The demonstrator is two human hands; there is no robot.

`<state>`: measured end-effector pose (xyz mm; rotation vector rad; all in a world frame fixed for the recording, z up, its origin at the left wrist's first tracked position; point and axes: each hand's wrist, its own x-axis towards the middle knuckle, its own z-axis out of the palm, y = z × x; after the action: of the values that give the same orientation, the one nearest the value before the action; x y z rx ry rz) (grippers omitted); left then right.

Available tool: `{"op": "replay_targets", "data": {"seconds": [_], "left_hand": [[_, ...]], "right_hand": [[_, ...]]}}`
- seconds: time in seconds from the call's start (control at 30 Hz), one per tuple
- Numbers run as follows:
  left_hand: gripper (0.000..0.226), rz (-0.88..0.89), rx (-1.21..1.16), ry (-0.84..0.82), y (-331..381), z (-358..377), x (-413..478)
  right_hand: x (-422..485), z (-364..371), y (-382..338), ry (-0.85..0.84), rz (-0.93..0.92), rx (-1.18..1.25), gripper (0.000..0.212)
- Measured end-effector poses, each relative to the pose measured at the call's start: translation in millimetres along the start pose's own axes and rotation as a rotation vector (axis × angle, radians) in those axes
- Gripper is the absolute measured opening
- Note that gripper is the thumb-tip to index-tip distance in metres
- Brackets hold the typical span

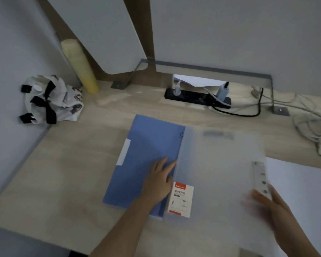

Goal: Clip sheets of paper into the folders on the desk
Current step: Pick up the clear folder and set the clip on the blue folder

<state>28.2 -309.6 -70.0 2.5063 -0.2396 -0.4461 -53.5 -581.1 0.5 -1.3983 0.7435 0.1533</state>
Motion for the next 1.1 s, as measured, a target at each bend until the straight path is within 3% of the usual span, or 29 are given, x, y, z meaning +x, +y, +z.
{"op": "replay_targets", "data": {"seconds": [0.13, 0.23, 0.57, 0.8, 1.1], "left_hand": [[0.078, -0.002, 0.419, 0.006, 6, 28, 15], [0.085, -0.053, 0.495, 0.011, 5, 44, 22], [0.089, -0.087, 0.47, 0.089, -37, 33, 13], [0.088, -0.184, 0.437, 0.085, -97, -6, -7], [0.092, -0.139, 0.376, 0.097, -118, -22, -21]], "right_hand": [[10, -28, 3, 0.05, -0.012, -0.032, 0.015], [14, -43, 1, 0.069, -0.025, -0.049, 0.025], [22, -18, 23, 0.052, 0.036, -0.117, 0.031], [17, 34, 46, 0.047, 0.049, -0.126, 0.052], [19, 45, 52, 0.17, -0.021, -0.368, 0.04]]}}
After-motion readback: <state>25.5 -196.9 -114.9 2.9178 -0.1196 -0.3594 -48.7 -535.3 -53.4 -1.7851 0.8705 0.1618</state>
